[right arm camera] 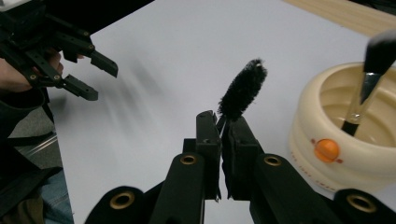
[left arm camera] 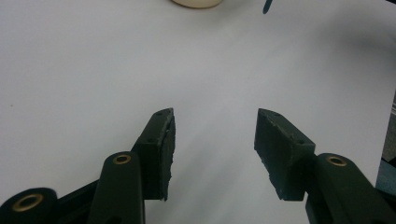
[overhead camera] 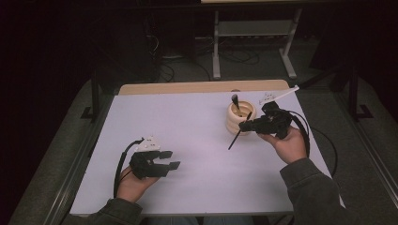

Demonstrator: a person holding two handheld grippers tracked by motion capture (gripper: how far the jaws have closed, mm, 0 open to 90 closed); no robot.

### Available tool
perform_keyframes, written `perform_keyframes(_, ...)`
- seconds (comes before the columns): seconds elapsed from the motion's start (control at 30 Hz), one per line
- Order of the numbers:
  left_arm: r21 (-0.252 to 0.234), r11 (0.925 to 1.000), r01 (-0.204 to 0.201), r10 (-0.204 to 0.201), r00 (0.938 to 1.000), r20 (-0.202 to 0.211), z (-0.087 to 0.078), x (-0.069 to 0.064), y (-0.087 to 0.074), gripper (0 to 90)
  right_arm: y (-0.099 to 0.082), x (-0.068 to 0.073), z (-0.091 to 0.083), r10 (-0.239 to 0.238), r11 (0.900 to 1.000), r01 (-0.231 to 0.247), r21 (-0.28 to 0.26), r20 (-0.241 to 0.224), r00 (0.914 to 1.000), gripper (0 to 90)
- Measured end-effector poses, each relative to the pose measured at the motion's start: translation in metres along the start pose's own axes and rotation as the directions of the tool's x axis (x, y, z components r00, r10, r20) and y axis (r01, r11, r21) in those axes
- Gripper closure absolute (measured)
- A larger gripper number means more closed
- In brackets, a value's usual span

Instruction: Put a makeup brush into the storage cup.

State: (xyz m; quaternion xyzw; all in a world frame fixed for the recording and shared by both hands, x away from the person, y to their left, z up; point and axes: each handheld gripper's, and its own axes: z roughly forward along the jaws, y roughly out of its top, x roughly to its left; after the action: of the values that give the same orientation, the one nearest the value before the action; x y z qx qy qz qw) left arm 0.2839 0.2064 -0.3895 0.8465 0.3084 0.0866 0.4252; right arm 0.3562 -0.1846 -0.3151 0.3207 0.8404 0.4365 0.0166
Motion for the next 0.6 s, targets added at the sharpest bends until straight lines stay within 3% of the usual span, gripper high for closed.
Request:
perform_keyframes(0.33, -0.045, 0.9986, 0.029, -0.029, 0.9995, -0.014, -0.009, 0.003, -0.004, 44.7, 0.016, -0.010, -0.016, 0.007, 0.9999, -0.006, -0.013, 0.045, 0.9990, 84.8)
perform_keyframes(0.6, -0.039, 0.9989, 0.026, -0.027, 0.9994, -0.024, -0.010, 0.006, -0.009, 40.0, 0.035, -0.016, -0.026, -0.001, 1.0000, 0.002, -0.008, 0.089, 0.9960, 84.8)
